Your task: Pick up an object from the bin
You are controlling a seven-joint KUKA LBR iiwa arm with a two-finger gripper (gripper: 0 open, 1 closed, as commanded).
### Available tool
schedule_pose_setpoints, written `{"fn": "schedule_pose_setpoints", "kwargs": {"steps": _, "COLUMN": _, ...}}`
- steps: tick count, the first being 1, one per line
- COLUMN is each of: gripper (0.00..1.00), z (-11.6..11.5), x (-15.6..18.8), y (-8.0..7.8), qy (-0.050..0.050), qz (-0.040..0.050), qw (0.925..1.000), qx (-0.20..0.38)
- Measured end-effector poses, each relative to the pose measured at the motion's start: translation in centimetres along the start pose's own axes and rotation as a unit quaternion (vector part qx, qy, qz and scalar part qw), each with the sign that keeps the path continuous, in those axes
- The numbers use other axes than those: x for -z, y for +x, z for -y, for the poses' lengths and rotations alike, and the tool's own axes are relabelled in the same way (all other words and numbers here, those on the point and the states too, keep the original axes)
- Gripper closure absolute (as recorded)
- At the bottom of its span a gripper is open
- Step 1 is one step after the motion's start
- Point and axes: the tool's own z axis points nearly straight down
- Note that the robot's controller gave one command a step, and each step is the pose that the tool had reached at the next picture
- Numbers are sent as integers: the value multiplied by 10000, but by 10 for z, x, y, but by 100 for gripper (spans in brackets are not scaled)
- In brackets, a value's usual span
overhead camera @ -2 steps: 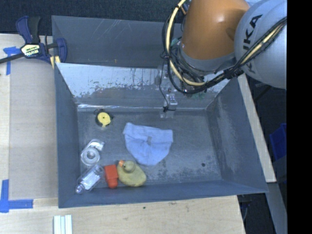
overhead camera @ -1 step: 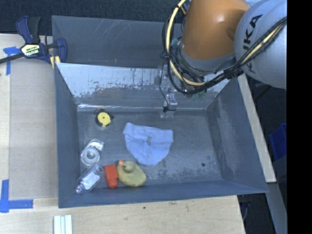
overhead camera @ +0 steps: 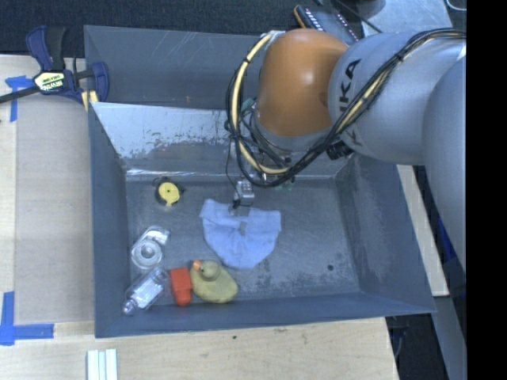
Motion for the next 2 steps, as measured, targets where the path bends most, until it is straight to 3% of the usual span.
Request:
{"fn": "schedule_pose_setpoints", "kwargs": {"steps": 1, "gripper": 0, "z": 25, "x": -6, "y": 4, "qy": 5, "qz": -10, "qw": 9999, "qx": -151}}
{"fn": "schedule_pose_setpoints", "kwargs": {"steps": 2, "gripper": 0, "z": 39, "x": -84, "y": 15, "qy": 0, "qz": 30, "qw": 9978, "qx": 667}}
